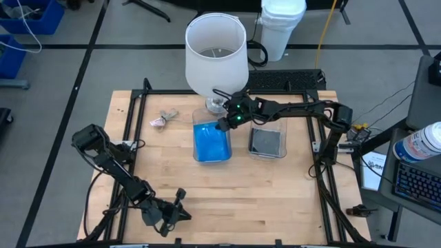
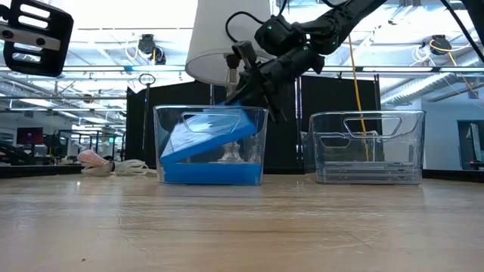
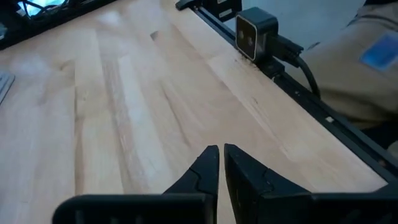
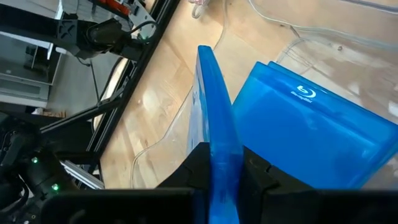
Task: Pick & place jewel cases by type
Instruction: Put the blue cd case into the left transparent bin
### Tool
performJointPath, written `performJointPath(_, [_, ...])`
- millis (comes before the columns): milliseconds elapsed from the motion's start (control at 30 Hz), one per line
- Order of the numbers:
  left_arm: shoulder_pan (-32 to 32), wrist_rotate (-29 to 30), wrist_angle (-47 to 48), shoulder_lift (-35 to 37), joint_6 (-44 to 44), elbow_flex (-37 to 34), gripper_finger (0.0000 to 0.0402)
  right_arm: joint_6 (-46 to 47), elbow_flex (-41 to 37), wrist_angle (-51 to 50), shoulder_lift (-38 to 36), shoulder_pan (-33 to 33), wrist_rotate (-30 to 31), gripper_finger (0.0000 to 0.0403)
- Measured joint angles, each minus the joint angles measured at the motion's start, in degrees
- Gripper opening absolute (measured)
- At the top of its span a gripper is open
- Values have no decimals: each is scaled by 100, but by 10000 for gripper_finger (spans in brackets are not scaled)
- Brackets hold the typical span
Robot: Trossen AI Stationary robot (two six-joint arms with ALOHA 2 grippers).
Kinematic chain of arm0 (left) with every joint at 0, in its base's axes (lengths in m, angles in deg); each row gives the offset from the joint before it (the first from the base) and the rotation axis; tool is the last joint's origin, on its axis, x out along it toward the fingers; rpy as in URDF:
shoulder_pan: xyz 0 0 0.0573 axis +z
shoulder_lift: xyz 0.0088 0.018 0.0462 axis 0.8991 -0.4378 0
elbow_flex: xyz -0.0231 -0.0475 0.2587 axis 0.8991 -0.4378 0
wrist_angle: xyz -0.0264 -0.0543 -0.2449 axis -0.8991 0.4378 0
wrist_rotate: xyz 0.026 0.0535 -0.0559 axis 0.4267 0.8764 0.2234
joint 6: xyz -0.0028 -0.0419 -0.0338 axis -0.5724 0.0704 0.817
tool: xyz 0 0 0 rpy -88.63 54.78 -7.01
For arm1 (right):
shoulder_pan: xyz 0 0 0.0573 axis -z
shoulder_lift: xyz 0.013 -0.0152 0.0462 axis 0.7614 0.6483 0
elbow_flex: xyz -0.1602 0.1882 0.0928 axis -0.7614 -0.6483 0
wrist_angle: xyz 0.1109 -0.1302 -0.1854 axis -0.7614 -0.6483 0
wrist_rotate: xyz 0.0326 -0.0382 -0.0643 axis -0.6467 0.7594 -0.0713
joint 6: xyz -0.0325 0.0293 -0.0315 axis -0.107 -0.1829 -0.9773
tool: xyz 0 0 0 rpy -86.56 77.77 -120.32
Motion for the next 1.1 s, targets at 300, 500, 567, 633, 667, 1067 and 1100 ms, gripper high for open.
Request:
performJointPath(300, [0, 129, -61, 0, -21, 0, 7, -350, -2, -48, 0, -2, 156, 32])
performJointPath(500, [-22, 254, -40, 0, 16, 0, 20, -1200, -10, -50, 3, -75, 207, 73])
performJointPath(567, [-22, 280, -40, 0, -72, 0, 28, -1449, -13, -68, 7, -88, 214, 94])
performJointPath(633, [-22, 312, -44, 0, -192, 0, 33, -1649, -13, -80, 7, -94, 203, 115])
performJointPath(667, [-22, 315, -54, 0, -258, 0, 34, -1733, -13, -81, 7, -96, 201, 125])
performJointPath(1067, [111, 304, -58, 0, -629, 0, 35, -2971, -13, -63, -18, -96, 202, 214])
performJointPath(1100, [143, 294, -60, 0, -629, 0, 35, -3059, -12, -43, -23, -97, 221, 218])
